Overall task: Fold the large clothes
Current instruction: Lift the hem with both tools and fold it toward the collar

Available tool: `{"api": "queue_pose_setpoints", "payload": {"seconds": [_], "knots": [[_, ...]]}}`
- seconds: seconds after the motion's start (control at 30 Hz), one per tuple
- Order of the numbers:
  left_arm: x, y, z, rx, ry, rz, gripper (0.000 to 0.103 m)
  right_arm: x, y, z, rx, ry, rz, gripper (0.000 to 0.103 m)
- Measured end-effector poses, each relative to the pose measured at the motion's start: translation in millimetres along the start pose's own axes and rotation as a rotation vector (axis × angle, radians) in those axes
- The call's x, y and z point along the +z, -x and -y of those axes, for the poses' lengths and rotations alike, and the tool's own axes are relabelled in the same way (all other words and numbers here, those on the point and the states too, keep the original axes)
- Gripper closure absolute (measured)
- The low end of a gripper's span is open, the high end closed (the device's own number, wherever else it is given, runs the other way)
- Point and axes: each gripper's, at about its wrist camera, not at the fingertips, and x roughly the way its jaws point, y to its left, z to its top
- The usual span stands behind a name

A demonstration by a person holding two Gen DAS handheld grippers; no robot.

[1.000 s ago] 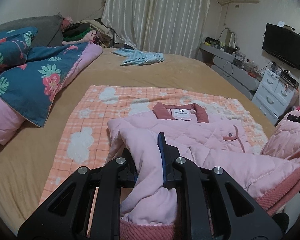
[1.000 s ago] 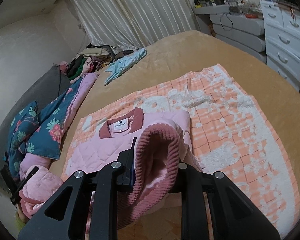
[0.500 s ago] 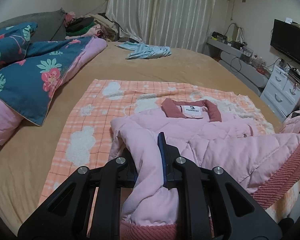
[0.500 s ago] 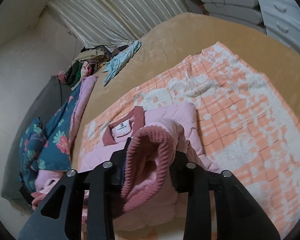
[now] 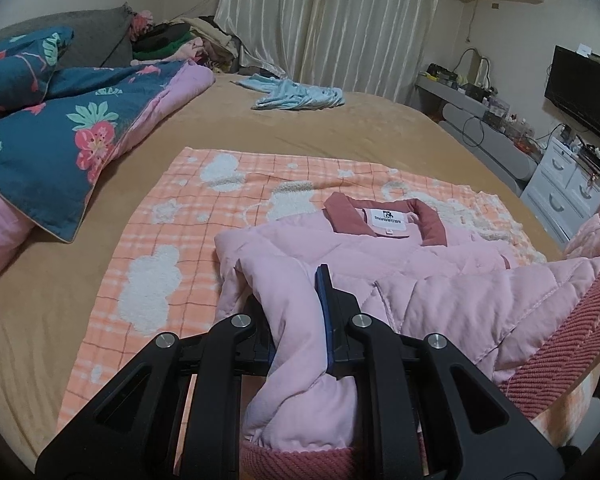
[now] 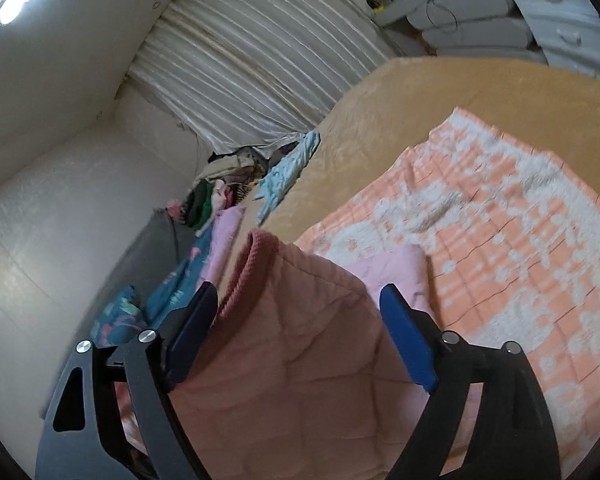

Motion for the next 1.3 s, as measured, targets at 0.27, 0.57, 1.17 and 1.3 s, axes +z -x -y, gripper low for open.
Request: {"api": "queue_pose_setpoints", "payload": {"seconds": [0.27,0.57,1.17,1.3], "knots": [[3,-9,0,-0.001,0.006,-0.01,0.094,-28,9,16,0.017,0.05,0.085,0.012],[5,-27,-5,0.019,0.036,-0.04,0.094,-38,19,30,0.107,0.018,0.148,0.006],[22,38,16,-0.012,0.034,0.108,0.021,-85,-19,2,-0.106,0.282,-0.07,0.005],[20,57,22,0.026,-0.019,0.156,0.016,-88,-15,-8,-0.139,0.358,-0.064,0.005]]}}
